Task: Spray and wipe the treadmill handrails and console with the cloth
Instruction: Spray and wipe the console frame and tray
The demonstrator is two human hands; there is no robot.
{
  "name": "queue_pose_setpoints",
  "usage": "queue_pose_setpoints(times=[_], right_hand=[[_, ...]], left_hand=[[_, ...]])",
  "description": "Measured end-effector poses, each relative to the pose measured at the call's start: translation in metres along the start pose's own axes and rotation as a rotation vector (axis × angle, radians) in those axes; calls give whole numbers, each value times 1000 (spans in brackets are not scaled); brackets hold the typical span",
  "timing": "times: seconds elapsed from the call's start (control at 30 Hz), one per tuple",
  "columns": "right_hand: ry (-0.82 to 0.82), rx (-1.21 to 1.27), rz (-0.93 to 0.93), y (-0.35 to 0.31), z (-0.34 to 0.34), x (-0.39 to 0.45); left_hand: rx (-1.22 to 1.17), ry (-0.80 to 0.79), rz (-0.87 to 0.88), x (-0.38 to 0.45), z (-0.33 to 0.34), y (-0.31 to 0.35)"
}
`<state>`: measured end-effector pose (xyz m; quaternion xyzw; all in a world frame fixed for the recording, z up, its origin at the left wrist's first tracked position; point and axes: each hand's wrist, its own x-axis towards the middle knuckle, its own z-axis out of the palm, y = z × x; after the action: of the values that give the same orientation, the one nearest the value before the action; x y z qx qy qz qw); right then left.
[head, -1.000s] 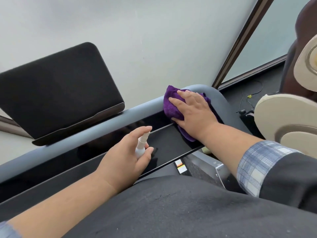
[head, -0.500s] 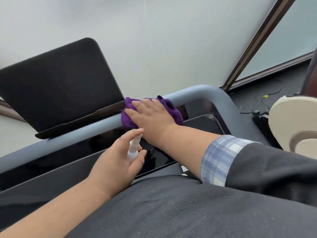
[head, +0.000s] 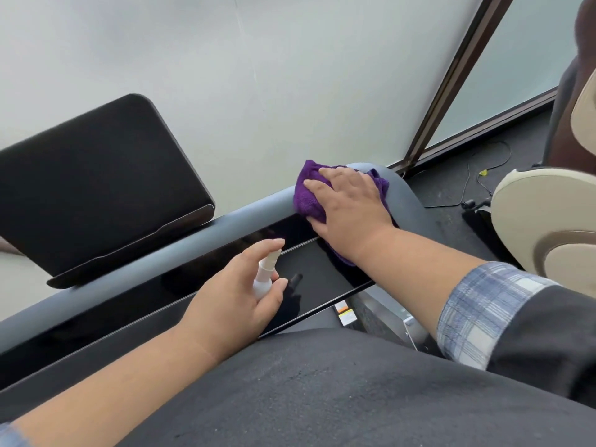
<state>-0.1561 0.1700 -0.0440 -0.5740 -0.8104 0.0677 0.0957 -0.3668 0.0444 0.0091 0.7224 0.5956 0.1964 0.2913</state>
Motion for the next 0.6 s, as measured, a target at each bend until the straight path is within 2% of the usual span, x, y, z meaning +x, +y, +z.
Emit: queue_pose_setpoints(times=[0.13, 0.37, 0.6], right_hand=[[21, 31, 71, -31, 7, 2], [-62, 21, -95, -101, 22, 1], [-94, -2, -35, -95, 21, -24]], left_hand=[[14, -10, -4, -2, -18, -14], [34, -77, 68, 2, -43, -39], [29, -156, 168, 15, -38, -41]])
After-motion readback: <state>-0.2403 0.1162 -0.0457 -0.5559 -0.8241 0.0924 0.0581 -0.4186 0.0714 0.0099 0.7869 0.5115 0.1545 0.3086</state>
